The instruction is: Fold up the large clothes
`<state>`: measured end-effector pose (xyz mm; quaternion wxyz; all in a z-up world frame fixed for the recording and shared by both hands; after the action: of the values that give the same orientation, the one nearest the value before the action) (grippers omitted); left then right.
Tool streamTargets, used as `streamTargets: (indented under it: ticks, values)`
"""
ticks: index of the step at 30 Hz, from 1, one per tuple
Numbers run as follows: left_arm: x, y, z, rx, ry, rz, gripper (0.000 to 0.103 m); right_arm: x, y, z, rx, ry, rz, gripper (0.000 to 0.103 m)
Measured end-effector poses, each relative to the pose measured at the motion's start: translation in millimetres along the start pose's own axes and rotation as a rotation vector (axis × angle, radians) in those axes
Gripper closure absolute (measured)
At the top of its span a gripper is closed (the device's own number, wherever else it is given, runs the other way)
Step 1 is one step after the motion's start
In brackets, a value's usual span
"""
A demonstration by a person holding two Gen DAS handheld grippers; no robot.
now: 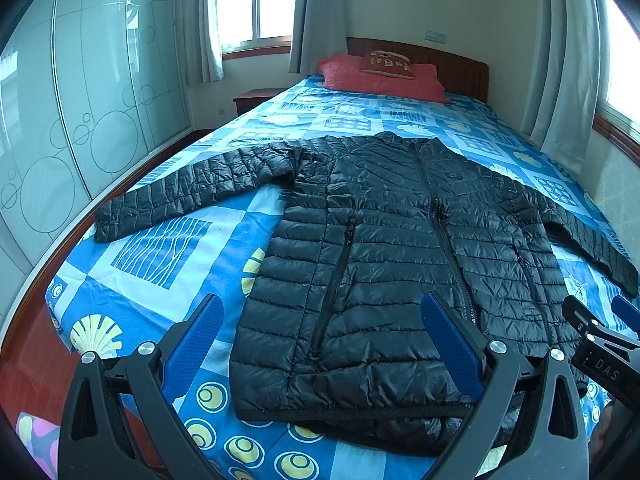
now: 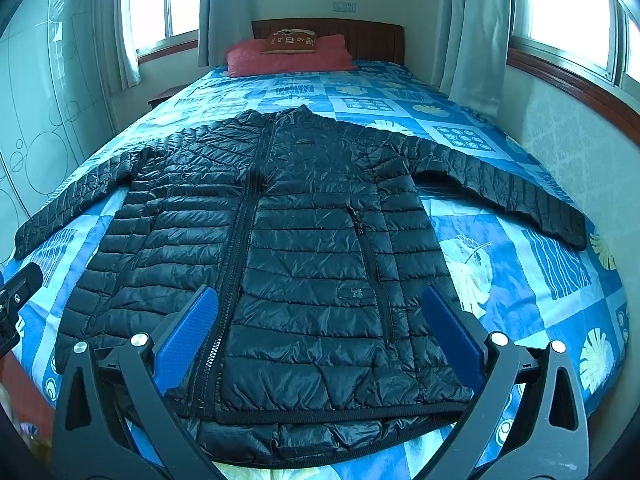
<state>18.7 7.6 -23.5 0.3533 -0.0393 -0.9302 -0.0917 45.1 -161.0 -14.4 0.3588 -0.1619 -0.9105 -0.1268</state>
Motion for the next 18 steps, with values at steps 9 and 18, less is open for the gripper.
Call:
streamTargets:
  ticks: [9,18]
  values:
    - [1.2,-2.3,2.7,-0.004,0.002,0.002,0.005,0.2,0.0,1.5,-0.001,0.003,-0.003,0.002]
    - [1.3,-4.1,2.7,-0.005,0.001,-0.001,0.005,0.7,0.8,2.2,0.003,0.002,-0.002,0.002]
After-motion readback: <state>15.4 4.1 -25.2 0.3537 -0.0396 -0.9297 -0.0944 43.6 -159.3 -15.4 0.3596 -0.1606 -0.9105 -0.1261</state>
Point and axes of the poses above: each gripper's, at about its wrist camera, not at the fingertips, and x roughly against the way its jaws point, y to its left, z to its underside, the point moved 3 cm from there along -x, roughly the way its jaws point, and after that the axes turned 12 degrees about -x, right-handed, at the moved point
